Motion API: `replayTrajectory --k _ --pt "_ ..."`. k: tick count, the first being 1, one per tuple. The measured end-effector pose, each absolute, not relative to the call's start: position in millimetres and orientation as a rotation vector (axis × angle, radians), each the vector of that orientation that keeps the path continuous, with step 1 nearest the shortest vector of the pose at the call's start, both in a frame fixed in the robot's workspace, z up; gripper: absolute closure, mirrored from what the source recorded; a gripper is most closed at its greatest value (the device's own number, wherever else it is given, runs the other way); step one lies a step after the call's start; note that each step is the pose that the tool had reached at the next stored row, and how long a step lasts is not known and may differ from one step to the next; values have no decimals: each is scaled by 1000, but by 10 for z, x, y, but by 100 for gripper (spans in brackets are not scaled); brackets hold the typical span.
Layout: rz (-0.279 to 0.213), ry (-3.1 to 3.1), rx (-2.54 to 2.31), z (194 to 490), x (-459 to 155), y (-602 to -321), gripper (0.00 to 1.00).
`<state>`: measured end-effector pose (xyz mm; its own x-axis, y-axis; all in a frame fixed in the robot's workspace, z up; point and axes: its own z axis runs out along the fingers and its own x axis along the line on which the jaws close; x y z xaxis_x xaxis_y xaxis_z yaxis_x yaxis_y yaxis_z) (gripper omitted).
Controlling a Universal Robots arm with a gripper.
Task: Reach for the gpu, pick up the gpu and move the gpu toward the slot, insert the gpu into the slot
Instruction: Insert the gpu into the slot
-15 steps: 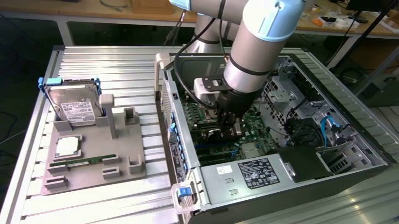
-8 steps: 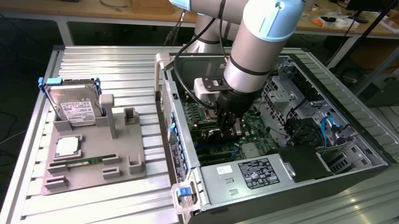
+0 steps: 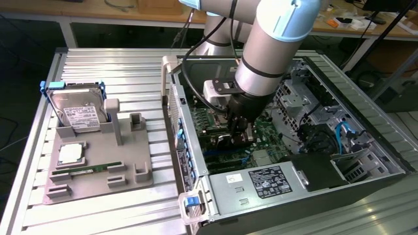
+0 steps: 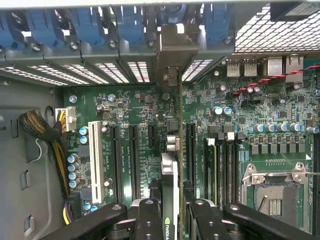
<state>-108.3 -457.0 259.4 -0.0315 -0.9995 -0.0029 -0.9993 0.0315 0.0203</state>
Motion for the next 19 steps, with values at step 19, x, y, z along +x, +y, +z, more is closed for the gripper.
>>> replayTrajectory --k 19 --pt "-53 -2241 2171 2521 -1081 -4577 73"
